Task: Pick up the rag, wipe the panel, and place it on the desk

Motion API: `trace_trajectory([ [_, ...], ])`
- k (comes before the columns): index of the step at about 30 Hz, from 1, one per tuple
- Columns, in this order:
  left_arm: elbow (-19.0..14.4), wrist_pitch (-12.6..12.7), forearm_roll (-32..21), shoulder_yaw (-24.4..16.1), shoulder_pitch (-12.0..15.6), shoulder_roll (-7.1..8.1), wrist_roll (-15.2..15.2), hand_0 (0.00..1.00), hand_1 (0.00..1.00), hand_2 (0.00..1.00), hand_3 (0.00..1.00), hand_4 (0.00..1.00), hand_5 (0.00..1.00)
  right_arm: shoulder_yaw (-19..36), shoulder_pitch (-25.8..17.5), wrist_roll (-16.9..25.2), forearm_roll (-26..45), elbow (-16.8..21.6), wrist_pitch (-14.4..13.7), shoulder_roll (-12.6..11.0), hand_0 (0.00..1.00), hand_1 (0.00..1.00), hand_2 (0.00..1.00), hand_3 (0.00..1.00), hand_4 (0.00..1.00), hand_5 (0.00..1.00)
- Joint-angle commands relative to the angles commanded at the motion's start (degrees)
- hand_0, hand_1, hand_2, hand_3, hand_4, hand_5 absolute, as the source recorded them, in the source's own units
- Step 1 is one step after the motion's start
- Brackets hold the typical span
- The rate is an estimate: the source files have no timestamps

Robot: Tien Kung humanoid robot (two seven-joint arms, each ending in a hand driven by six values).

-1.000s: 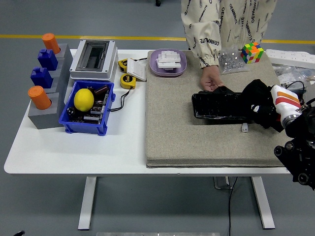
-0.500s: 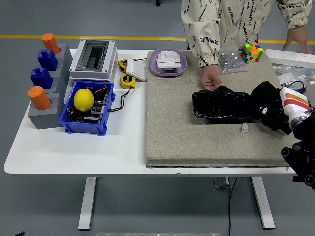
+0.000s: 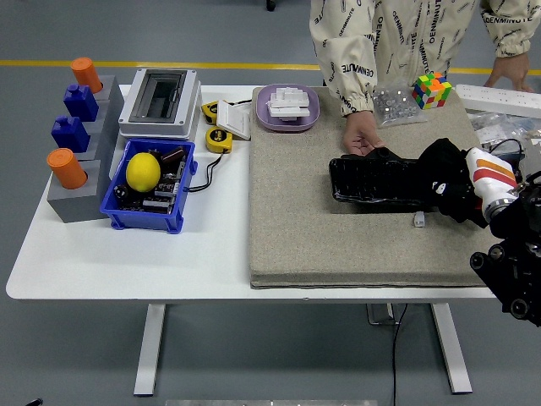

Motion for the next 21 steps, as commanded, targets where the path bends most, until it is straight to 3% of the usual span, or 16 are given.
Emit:
trace_trajectory([
  [12,0.0,0.0,-0.1,0.4,0.1,0.23,0.0,0.611,0.641,0.654,0.562,0.627,0.437,-2.1,0.6,0.0,0.6,1.2,-0.4,3.5,0.319,0.443,0.492,0.514,0.872,0.261],
  [21,0.0,0.0,-0.3,1.0,0.0,0.35,0.1,0.611,0.641,0.654,0.562,0.627,0.437,-6.8,2.1,-0.2,1.5,2.4,-0.5,6.6,0.319,0.444,0.492,0.514,0.871,0.262],
])
